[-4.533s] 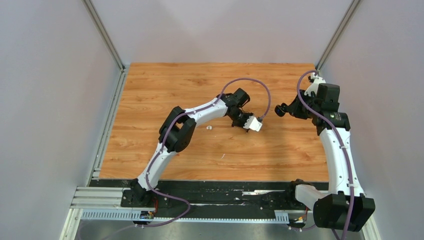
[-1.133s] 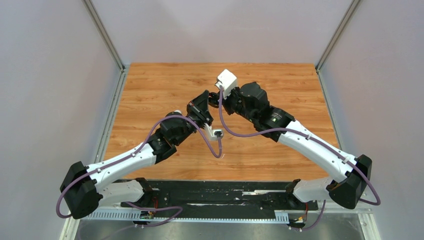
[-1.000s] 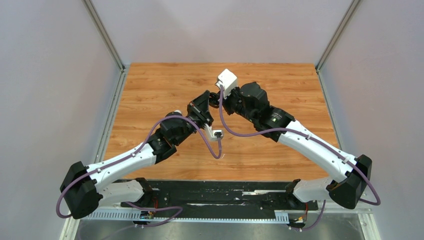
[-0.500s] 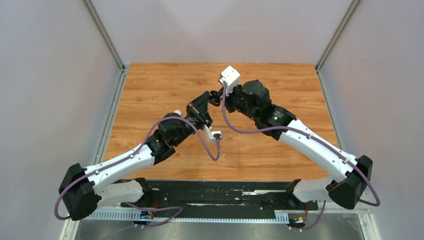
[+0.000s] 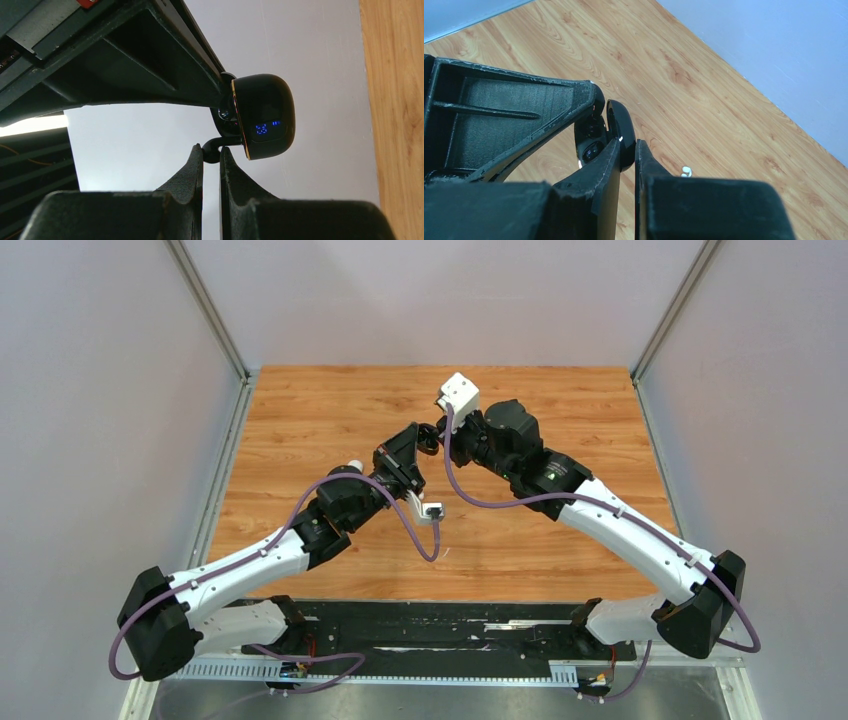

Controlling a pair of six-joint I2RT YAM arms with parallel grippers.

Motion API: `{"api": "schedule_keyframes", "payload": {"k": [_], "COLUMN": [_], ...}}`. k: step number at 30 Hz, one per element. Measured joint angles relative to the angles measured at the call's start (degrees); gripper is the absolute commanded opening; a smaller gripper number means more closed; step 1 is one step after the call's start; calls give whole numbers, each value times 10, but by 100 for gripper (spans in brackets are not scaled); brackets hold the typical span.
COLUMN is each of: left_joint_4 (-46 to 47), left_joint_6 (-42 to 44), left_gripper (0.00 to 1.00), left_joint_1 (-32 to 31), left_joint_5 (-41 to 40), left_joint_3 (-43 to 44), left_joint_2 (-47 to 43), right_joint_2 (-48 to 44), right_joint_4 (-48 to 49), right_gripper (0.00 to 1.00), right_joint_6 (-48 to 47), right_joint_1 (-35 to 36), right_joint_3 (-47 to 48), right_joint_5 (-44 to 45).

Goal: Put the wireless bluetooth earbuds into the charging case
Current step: Place the earbud in the charging case.

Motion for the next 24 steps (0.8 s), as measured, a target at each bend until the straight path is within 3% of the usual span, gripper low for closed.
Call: {"api": "schedule_keyframes", "payload": {"k": [24], "left_joint_4": [-4], "left_joint_6": [14], "left_gripper": [0], "left_joint_1": [0], "left_joint_5": [0], "left_joint_3": [-4], "left_joint_2": [-4], "right_joint_2": [3], "right_joint_4": [-18], "right_gripper": [0], "right_joint_6": [22], "right_joint_1": [-11], "right_joint_3": [14], "right_joint_5": [-28]}}
